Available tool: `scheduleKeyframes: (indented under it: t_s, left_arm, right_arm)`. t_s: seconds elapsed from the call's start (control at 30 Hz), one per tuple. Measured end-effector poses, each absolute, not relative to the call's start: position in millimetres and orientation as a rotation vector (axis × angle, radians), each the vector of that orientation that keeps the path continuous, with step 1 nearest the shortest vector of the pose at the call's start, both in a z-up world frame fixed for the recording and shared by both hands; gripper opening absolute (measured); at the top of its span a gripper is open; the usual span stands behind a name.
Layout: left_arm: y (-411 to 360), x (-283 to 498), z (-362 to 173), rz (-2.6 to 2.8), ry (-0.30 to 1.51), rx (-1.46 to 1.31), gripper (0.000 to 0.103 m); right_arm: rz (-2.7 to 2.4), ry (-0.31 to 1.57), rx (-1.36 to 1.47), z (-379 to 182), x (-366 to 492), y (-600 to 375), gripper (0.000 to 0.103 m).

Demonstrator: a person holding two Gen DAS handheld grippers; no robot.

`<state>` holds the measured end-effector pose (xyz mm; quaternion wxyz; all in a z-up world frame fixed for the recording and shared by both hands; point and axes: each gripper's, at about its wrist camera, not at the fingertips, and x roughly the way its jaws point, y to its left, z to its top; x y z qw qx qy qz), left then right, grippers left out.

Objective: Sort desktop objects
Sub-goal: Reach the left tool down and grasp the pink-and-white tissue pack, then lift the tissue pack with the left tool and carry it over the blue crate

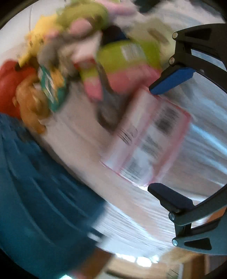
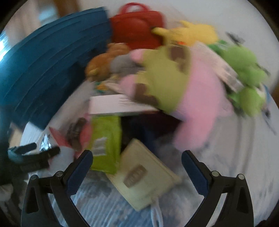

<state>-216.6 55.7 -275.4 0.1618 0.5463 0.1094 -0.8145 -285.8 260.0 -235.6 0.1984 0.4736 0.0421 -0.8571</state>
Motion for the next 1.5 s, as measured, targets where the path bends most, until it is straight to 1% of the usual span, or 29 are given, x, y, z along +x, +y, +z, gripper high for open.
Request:
scheduleKeyframes:
  t_s: [0.1, 0.13, 0.2, 0.27, 0.33, 0.4, 0.6, 0.7, 0.8, 0.83, 0.87, 0.9, 0.93, 1.07, 1.13, 1.23, 1.37, 1.5]
  left_arm:
    - [44.4, -195.7, -274.1, -2.251, 0.331, 1.493, 0.103]
    - [40.3, -189.1, -272.9, -2.228, 0.336, 1.469, 0.103]
    - [32.1, -175.7, -270.6, -2.18, 0.346, 1.42, 0.103]
    - [23.7, -169.3, -266.9, -2.131, 0.335, 1.389, 0.103]
    - [15.1, -164.3, -261.7, -2.083, 0.318, 1.364, 0.103]
    - [10.6, -162.2, -255.5, -2.091, 0.325, 1.349, 0.103]
    - [28.5, -186.1, -238.7, -2.265, 0.311, 1.335, 0.103]
    - [27.3, -202.8, -254.2, -2.262, 0.287, 1.406, 0.103]
    - [23.3, -214.4, -281.4, -2.195, 0.244, 1.49, 0.103]
    - [20.5, -216.6, -290.1, -2.182, 0.245, 1.515, 0.101]
    - [15.8, -215.7, -295.5, -2.189, 0.284, 1.529, 0.088]
    - [10.3, -212.4, -295.6, -2.199, 0.327, 1.525, 0.081]
    - [4.8, -208.5, -293.5, -2.207, 0.357, 1.513, 0.081]
    - [-19.5, -193.8, -286.9, -2.177, 0.339, 1.499, 0.08]
    - [-33.0, -185.3, -287.0, -2.155, 0.364, 1.496, 0.08]
    - [-39.9, -179.2, -288.2, -2.153, 0.409, 1.487, 0.08]
    - [-37.8, -176.7, -288.3, -2.154, 0.469, 1.467, 0.08]
    - [-26.5, -173.4, -288.4, -2.13, 0.511, 1.435, 0.08]
  right_arm:
    - [-2.28, 0.2, 1.292, -238.9, -291.2, 239.1, 0.103]
    - [-2.246, 0.227, 1.281, -240.4, -290.1, 231.8, 0.101]
    - [-2.191, 0.257, 1.263, -243.6, -286.7, 219.3, 0.094]
    - [-2.137, 0.263, 1.261, -248.7, -284.4, 209.0, 0.083]
    - [-2.095, 0.275, 1.262, -254.9, -280.2, 199.9, 0.08]
    - [-2.066, 0.285, 1.261, -260.1, -276.5, 193.0, 0.08]
    - [-2.071, 0.289, 1.259, -261.0, -280.0, 188.9, 0.08]
    - [-2.09, 0.288, 1.246, -257.0, -284.4, 188.5, 0.08]
    - [-2.107, 0.29, 1.246, -256.5, -290.8, 183.8, 0.08]
    - [-2.11, 0.291, 1.248, -257.3, -292.9, 181.0, 0.08]
    - [-2.11, 0.293, 1.25, -258.3, -295.0, 177.9, 0.08]
    - [-2.11, 0.296, 1.252, -259.2, -297.0, 174.9, 0.08]
    - [-2.106, 0.302, 1.25, -260.0, -298.2, 170.7, 0.08]
    - [-2.066, 0.353, 1.221, -262.5, -299.1, 144.9, 0.08]
    - [-2.028, 0.415, 1.2, -265.1, -298.3, 126.9, 0.08]
    - [-1.976, 0.528, 1.167, -271.8, -301.4, 105.7, 0.084]
    - [-1.93, 0.686, 1.122, -280.3, -308.9, 85.4, 0.084]
    - [-1.87, 0.831, 1.017, -274.0, -309.7, 80.7, 0.084]
